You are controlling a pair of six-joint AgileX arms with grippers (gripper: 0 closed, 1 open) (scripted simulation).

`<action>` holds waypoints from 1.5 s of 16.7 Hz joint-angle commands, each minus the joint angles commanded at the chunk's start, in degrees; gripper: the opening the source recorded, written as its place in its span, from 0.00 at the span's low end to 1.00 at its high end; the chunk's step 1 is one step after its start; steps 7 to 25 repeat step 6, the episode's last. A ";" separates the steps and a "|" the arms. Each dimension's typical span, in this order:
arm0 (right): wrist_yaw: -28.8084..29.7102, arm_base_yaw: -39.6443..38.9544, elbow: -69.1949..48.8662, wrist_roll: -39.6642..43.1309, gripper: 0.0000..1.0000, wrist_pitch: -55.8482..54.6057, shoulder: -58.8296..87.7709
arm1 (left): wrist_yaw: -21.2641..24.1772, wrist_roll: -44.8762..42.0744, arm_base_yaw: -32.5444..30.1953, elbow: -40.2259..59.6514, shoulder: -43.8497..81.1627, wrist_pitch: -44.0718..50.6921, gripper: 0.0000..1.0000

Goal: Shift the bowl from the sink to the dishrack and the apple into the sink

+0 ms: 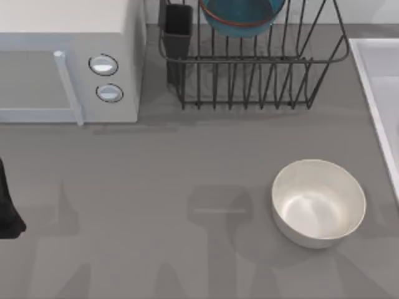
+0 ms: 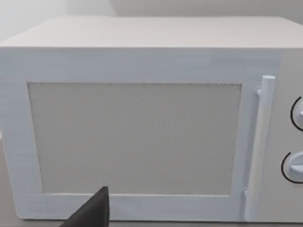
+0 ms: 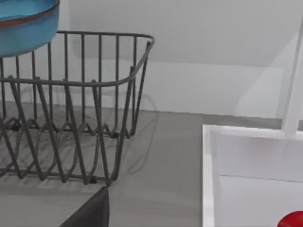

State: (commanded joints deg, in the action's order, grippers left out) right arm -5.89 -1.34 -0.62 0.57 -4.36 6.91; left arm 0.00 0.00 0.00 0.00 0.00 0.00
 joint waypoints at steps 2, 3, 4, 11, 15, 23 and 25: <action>3.68 0.53 0.67 -0.38 1.00 2.71 -4.47 | 0.00 0.00 0.00 0.00 0.00 0.00 1.00; 4.88 0.88 0.71 -0.49 1.00 3.62 -5.81 | 0.00 0.00 0.00 0.00 0.00 0.00 1.00; 5.61 1.20 0.66 -0.55 1.00 4.17 -6.61 | 0.00 0.00 0.00 0.00 0.00 0.00 1.00; 5.89 1.34 0.62 -0.57 1.00 4.36 -6.91 | 0.00 0.00 0.00 0.00 0.00 0.00 1.00; 5.89 1.34 0.62 -0.57 1.00 4.36 -6.91 | 0.00 0.00 0.00 0.00 0.00 0.00 1.00; 5.89 1.34 0.62 -0.57 1.00 4.36 -6.91 | 0.00 0.00 0.00 0.00 0.00 0.00 1.00; 5.89 1.34 0.62 -0.57 1.00 4.36 -6.91 | 0.00 0.00 0.00 0.00 0.00 0.00 1.00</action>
